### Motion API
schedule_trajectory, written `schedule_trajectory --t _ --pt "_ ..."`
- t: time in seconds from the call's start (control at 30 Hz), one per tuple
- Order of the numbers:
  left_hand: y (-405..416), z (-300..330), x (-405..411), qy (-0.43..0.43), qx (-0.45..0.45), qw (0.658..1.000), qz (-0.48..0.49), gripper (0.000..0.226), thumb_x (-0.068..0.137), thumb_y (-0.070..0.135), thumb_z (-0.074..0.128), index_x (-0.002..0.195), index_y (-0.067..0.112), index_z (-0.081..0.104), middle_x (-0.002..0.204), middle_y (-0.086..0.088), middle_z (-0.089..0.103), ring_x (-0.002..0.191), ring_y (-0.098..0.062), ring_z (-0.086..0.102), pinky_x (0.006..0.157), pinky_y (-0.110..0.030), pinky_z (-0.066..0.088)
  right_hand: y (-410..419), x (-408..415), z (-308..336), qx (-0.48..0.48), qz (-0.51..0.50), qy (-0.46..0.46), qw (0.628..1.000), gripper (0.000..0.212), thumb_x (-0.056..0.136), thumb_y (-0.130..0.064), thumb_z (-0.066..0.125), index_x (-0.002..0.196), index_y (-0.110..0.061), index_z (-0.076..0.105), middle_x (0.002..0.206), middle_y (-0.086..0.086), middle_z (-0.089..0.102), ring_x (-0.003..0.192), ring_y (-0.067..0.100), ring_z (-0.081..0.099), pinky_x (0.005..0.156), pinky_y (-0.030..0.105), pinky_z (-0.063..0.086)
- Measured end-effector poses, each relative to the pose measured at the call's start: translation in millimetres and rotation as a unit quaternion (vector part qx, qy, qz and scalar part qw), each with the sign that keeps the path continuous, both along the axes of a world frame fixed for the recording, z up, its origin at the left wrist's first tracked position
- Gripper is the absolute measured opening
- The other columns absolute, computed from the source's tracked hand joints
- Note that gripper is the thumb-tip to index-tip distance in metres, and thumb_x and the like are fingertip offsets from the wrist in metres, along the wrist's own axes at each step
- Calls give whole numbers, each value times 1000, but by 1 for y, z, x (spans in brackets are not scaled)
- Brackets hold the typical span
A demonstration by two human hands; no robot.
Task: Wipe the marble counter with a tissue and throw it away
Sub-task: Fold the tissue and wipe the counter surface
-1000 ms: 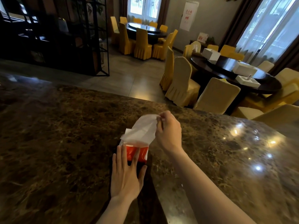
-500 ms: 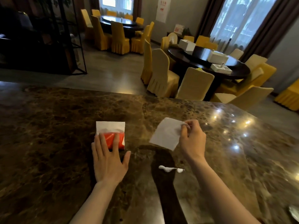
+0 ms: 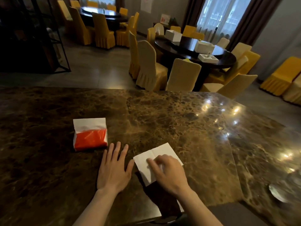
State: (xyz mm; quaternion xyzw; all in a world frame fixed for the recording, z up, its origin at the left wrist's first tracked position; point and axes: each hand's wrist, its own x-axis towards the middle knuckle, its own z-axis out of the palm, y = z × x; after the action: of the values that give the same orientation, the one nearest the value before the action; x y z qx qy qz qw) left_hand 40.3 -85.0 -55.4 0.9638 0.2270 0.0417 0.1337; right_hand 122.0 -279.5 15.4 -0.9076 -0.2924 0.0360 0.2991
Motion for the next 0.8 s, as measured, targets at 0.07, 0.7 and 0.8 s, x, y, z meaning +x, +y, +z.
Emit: schedule_trajectory --t 0.07,0.7,0.8 --pt "-2 0 0 -3 -1 1000 3 80 92 69 -1 162 34 11 174 0 4 159 -22 -7 129 -45 -2 -3 10 -2 14 -52 -30 998 43 96 -64 44 101 -31 71 100 -13 67 95 6 58 82 37 52" --pt "-4 3 0 2 11 1000 3 67 101 61 12 163 34 6 174 0 1 159 -22 -9 129 -45 -3 4 -6 -49 -250 -42 -18 967 67 101 -63 11 158 -35 -9 166 11 -21 149 33 -27 124 52 -7" --pt "-4 3 0 -1 11 1000 0 66 102 58 10 163 33 7 174 0 1 159 -23 -10 130 -46 -1 7 -15 -54 -249 -21 -16 968 67 99 -63 6 156 -35 -16 164 10 -27 146 31 -35 123 51 -12"
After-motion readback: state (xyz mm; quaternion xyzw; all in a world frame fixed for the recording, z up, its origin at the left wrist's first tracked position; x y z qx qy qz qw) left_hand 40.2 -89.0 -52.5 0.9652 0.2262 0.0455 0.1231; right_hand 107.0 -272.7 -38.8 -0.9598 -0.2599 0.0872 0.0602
